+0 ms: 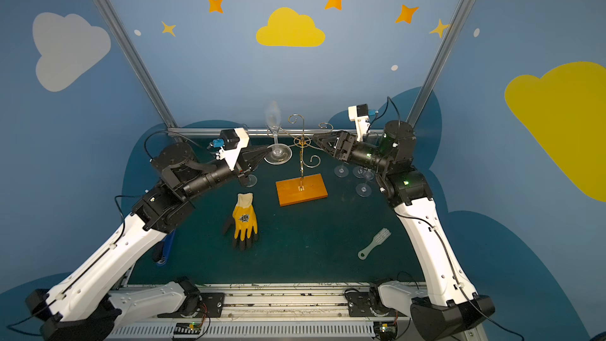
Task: Take the wine glass off the wine glass rack
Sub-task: Pick up the wine glass from the wine glass rack.
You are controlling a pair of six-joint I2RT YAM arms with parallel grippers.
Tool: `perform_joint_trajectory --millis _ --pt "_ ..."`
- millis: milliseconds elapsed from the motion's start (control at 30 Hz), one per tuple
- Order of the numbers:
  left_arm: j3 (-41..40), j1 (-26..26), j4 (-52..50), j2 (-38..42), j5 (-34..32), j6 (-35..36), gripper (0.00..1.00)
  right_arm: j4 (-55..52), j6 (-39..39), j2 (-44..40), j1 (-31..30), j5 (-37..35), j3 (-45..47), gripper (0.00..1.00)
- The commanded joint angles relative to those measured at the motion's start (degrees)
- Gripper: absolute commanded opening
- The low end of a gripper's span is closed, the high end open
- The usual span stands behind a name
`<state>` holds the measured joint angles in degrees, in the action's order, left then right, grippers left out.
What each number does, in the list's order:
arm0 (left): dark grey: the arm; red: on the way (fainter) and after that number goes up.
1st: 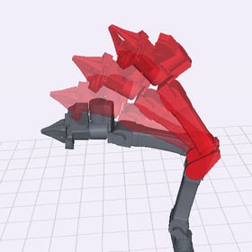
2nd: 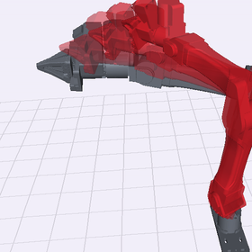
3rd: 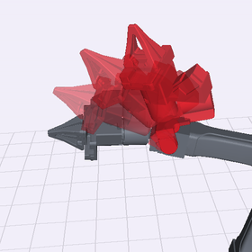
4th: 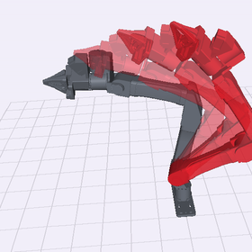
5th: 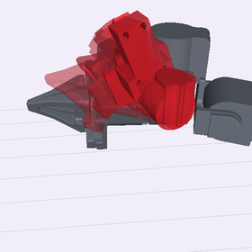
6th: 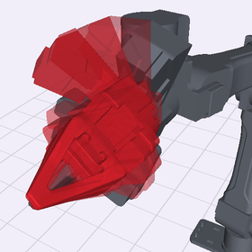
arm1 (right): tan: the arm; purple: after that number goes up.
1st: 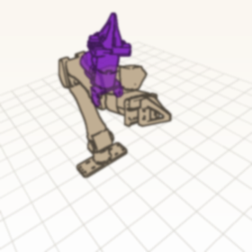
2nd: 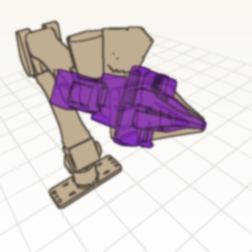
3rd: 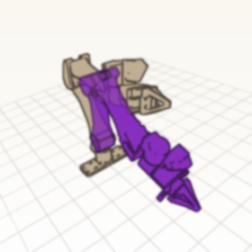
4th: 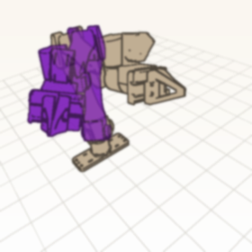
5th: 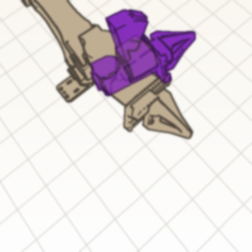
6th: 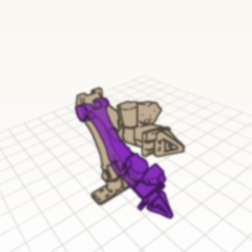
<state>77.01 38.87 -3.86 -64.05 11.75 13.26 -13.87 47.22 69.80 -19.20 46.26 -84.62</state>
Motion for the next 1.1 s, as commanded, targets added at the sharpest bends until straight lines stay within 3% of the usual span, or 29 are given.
perform_joint_trajectory --millis 0,300,700,833,1067 --pt "-1.67 2.99 6.51 1.46 -7.57 8.47 0.03 0.76 1.55 1.33 -2.49 1.69 -1.4 0.75" --pt "-7.99 12.08 13.13 2.18 -16.34 22.29 0.03 4.39 3.93 4.55 -8.12 1.95 -0.3 0.68" --pt "-9.36 16.74 14.84 0.52 -20.19 31.28 0.03 4.03 2.99 7.34 -11.04 2.17 -0.29 0.57" --pt "-9.38 17.2 14.08 0.36 -19.99 32.41 0.03 3.94 2.31 7.5 -11.53 2.21 -0.55 0.47" --pt "-9.51 17.24 11.9 0.5 -19.77 32.52 0.03 3.99 1.3 7.44 -11.88 1.9 -0.46 0.17"
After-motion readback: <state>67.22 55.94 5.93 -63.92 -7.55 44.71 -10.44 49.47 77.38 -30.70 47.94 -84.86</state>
